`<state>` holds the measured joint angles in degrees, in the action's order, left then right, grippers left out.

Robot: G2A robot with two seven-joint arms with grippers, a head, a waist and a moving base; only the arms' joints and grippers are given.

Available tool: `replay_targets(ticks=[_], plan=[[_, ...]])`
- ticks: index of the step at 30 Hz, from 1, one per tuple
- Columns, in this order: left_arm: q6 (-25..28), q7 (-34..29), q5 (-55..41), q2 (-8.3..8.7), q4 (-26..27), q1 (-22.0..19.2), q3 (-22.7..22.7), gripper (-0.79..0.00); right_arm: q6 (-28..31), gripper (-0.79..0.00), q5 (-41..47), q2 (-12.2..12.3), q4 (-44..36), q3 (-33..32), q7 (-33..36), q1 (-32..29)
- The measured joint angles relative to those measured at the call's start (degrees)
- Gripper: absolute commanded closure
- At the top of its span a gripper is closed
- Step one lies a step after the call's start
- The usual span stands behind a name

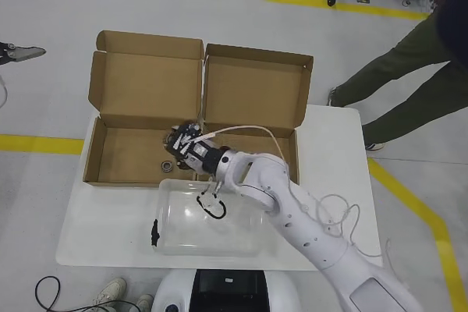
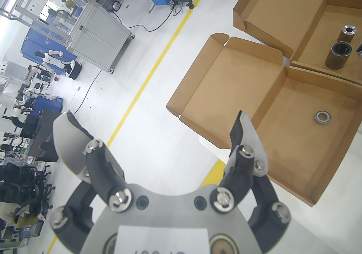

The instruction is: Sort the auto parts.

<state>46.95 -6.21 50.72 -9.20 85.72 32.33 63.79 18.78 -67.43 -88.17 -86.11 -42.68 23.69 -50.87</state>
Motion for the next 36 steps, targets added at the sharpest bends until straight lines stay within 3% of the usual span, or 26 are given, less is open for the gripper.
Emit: replay_targets(ticks=[14, 36], plan=[[0.00, 0.00, 0.00, 0.00, 0.00, 0.00, 0.00, -0.785, -4.15, 0.000, -0.80, -5.70, 14.74, 10.36, 6.10, 10.00], [0.00, 0.00, 0.00, 0.00, 0.00, 0.00, 0.00, -0.785, -9.39, 0.000, 8.91, -17.93, 44.81, 16.62, 7.96, 21.92]])
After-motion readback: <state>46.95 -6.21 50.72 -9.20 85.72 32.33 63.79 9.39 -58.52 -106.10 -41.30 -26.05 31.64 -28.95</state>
